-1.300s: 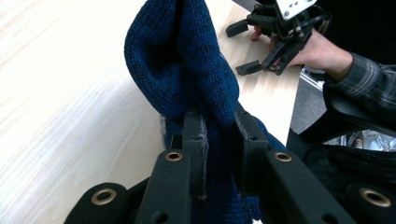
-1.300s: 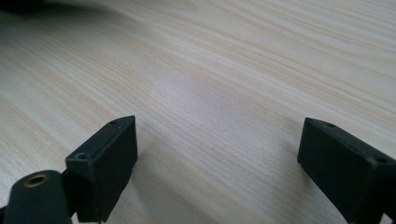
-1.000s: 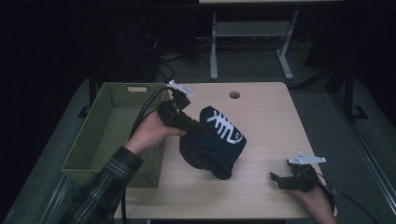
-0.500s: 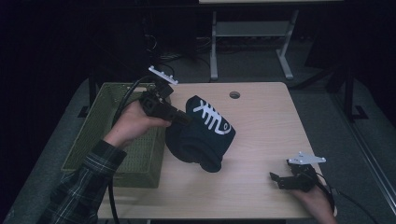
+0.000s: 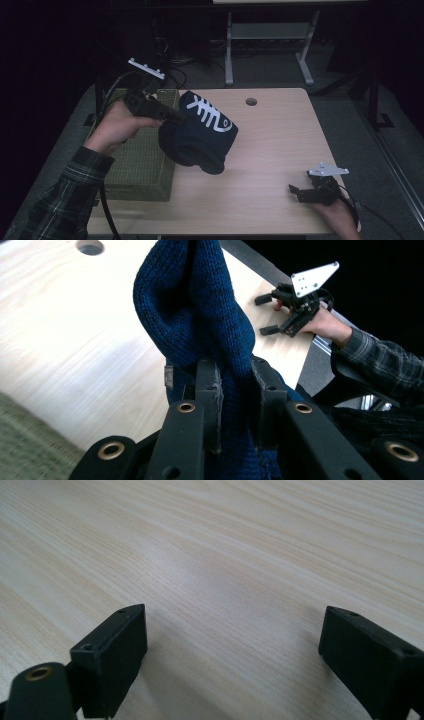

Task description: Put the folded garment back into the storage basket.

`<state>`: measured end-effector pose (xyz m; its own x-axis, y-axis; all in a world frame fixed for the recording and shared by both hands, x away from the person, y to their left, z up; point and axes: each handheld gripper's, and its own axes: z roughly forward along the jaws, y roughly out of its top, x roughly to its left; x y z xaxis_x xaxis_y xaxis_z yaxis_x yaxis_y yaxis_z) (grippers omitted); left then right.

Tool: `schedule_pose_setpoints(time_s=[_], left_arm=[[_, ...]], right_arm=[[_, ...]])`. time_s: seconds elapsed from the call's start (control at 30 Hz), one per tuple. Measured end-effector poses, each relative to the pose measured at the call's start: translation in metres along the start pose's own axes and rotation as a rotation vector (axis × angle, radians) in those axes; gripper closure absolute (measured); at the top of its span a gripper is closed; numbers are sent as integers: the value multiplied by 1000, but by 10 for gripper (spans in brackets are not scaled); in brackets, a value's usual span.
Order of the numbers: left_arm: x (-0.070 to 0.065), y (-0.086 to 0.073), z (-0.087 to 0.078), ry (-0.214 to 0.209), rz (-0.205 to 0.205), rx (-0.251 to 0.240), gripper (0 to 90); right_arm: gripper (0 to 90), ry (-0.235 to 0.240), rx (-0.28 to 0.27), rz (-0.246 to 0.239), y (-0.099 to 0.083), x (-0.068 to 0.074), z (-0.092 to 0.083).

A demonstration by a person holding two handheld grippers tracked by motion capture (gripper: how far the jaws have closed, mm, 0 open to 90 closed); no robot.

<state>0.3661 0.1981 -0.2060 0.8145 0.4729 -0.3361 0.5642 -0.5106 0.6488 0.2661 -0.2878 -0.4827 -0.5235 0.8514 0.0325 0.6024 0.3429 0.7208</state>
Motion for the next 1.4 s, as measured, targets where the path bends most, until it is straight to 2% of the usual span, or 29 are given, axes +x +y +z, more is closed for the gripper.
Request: schedule_pose_setpoints(time_s=[0.4,0.73,1.03,1.4], left_arm=[[9,-16,-49,63,-52,-56,776],[23,-38,-87,111,-110,-124,776],[36,-62,-107,140,-155,-151,777],[54,-91,-112,153,-204,-163,777]], right_arm=[[117,0,0,0,0,0,0],[118,-1,-1,2,0,0,0],[119,-5,1,4,0,0,0],[119,-9,0,7,1,0,0]])
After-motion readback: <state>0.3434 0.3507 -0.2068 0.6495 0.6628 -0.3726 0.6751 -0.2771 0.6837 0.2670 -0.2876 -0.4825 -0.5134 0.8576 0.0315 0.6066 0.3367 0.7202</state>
